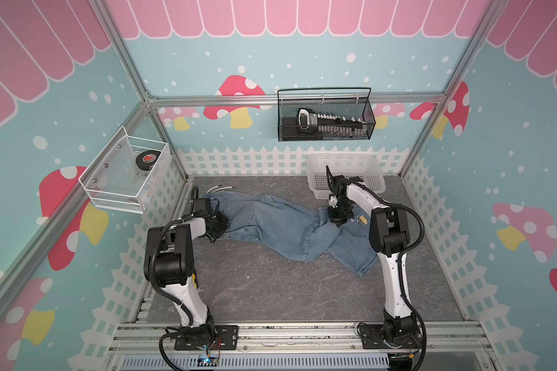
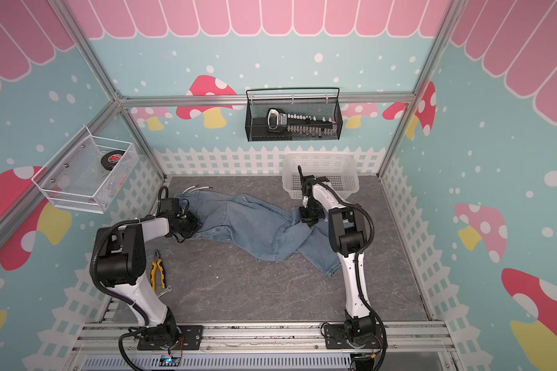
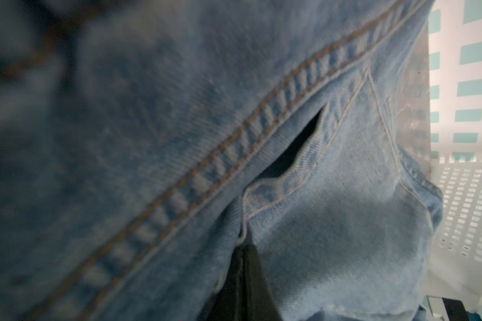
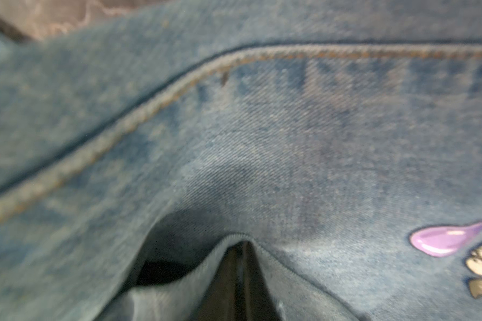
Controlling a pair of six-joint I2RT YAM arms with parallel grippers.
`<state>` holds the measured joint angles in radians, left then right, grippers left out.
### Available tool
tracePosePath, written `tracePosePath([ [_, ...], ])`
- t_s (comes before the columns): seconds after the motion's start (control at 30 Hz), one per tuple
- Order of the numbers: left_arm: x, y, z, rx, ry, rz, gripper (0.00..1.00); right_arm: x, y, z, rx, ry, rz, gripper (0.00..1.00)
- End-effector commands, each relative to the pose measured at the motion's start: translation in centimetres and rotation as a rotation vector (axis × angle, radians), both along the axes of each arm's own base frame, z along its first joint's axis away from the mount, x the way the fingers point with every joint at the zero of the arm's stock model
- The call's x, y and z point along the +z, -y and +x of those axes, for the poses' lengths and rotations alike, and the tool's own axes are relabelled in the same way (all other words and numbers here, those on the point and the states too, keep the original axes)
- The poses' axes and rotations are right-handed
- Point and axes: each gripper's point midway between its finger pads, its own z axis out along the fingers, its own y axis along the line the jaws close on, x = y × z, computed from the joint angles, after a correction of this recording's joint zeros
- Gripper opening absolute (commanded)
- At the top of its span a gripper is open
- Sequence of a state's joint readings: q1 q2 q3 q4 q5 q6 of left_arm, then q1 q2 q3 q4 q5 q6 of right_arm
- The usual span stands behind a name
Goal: Roll up the long pants
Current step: Fold the long pant at the center of the board.
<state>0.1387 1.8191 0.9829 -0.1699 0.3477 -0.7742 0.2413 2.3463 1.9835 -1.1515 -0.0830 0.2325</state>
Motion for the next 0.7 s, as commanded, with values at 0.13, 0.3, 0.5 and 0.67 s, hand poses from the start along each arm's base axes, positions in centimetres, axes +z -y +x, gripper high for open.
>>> tracePosePath([
  [0.13, 0.5, 0.3, -3.3, -0.009, -0.095, 0.033, 0.08, 5.5, 8.3, -1.3, -0.088, 0.155, -0.078, 0.40],
  [0.3, 1.1, 0.2, -2.4, -0.012, -0.081, 0.038, 0.08, 6.4, 12.0, -5.3, -0.196, 0.162, -0.077, 0.44],
  [0.5, 0.3, 0.3, -2.7, -0.021, -0.110, 0.020, 0.07, 5.6, 13.9, -8.6, -0.258, 0.113, -0.050, 0.49],
  [0.67, 0.7, -0.9, -3.2, 0.002, -0.111, 0.025, 0.07, 3.9, 14.9, -11.1, -0.312, 0.042, -0.031, 0.53],
])
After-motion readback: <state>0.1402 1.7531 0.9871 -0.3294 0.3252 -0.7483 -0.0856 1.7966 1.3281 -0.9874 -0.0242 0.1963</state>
